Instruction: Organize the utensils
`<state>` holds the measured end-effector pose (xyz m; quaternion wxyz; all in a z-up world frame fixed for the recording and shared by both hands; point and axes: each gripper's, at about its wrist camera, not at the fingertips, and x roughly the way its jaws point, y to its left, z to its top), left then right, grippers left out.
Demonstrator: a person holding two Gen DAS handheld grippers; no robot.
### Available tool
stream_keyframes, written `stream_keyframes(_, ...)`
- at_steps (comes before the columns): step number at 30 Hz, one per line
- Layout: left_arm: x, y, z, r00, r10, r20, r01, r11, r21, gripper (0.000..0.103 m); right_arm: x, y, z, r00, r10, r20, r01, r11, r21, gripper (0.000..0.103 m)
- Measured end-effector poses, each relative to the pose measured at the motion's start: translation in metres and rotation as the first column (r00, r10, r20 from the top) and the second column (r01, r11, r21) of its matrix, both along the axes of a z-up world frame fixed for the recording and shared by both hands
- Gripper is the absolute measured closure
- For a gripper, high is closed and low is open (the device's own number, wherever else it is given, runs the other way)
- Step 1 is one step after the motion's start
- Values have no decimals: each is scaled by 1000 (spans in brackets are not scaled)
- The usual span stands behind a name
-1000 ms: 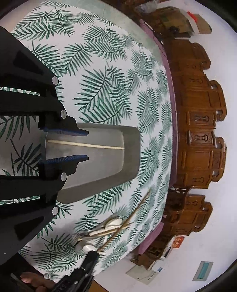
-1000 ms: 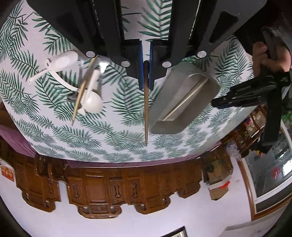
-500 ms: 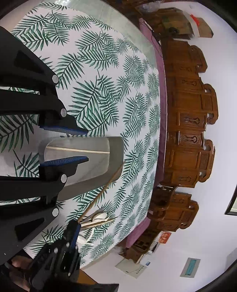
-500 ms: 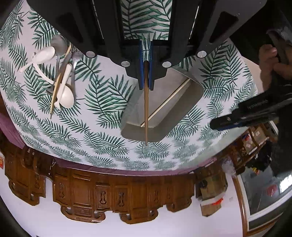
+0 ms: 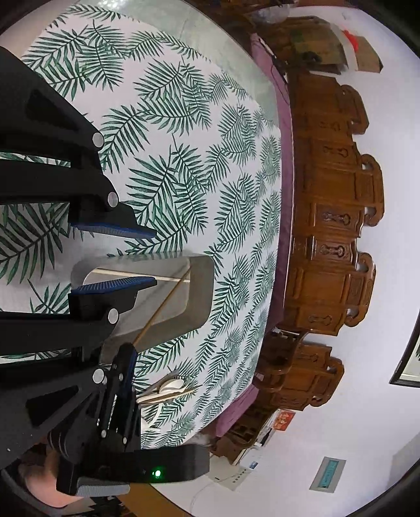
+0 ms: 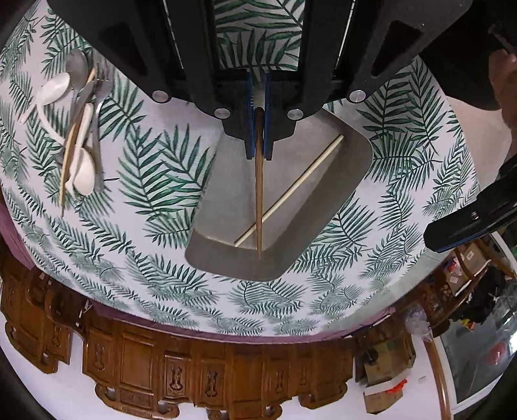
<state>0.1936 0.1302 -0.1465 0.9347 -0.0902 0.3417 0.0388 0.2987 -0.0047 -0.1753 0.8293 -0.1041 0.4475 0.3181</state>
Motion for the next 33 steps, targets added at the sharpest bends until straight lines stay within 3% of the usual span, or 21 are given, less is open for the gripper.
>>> stream_keyframes(5,1,-2,-1,1000,-7,-2,7,1000,3,81,-1,1,3,999,27,-19,-25,998,57,95)
stream_keyframes(10,4,-5,-4,1000,-14,-12,14,1000,5,81,-6,-14,16,999,22,28,-24,996,83,95)
stream_keyframes(16,8,-22,-5,998,-65,-7,65,998,-1,81,-12,-67,28,994,-34,106,26,997,71,95)
stream_keyframes(20,12,-44,-4,994,-113,2,113,994,14,69,-11,-116,33,984,-110,142,104,993,48,95)
stream_keyframes(27,18,-80,-5,983,-183,2,183,983,14,63,0,-186,32,962,-225,153,227,974,5,95)
stream_keyframes(33,22,-103,-12,974,-228,-18,228,973,18,60,8,-205,22,955,-269,123,268,963,22,95)
